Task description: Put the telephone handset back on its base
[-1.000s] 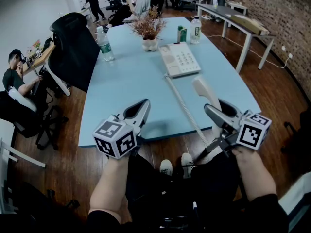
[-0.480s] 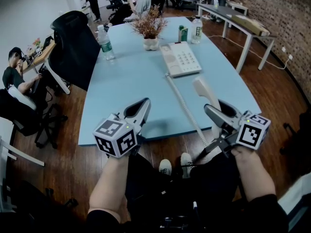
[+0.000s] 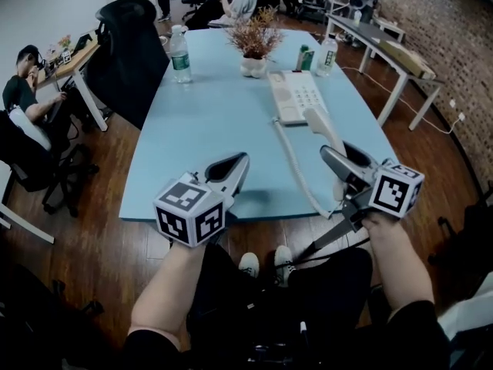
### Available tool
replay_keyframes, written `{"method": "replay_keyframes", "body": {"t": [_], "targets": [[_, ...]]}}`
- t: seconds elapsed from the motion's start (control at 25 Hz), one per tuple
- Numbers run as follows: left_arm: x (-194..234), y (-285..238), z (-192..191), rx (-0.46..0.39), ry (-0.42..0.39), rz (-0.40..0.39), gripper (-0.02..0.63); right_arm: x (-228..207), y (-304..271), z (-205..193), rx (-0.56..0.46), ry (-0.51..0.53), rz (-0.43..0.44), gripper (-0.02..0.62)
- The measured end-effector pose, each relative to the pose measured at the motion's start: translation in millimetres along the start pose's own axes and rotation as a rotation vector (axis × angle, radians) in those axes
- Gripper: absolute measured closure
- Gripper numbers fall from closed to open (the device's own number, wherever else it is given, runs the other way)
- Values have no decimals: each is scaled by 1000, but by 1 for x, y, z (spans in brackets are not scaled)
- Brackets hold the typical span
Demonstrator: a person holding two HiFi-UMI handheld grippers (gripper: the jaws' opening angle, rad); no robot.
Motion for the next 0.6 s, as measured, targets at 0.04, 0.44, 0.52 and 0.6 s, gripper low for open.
{"method": "replay_keyframes", "body": {"t": [0.04,0.44,0.52,0.6], "targets": [[0,0,0,1,2,-1,611,-3,-12,7,16,21,-5,359],[7,1,1,-16,26,4,611,-122,-157,46,254,75,-347,359],[9,2,1,-20,30,6,611,-146,-180,49,286,88,-438,359],[11,3,1,-23,35,7,611,-160,-198,53,300,94,-503,359]]}}
Point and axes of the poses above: the fingertips, and each gripper's own axes: y backward along the fingers, x to its left, z out of its top, the point moved 3 cm from there along y, backward along the fingers, and after that the axes turned 6 degrees about x, right-handed, at the moved point
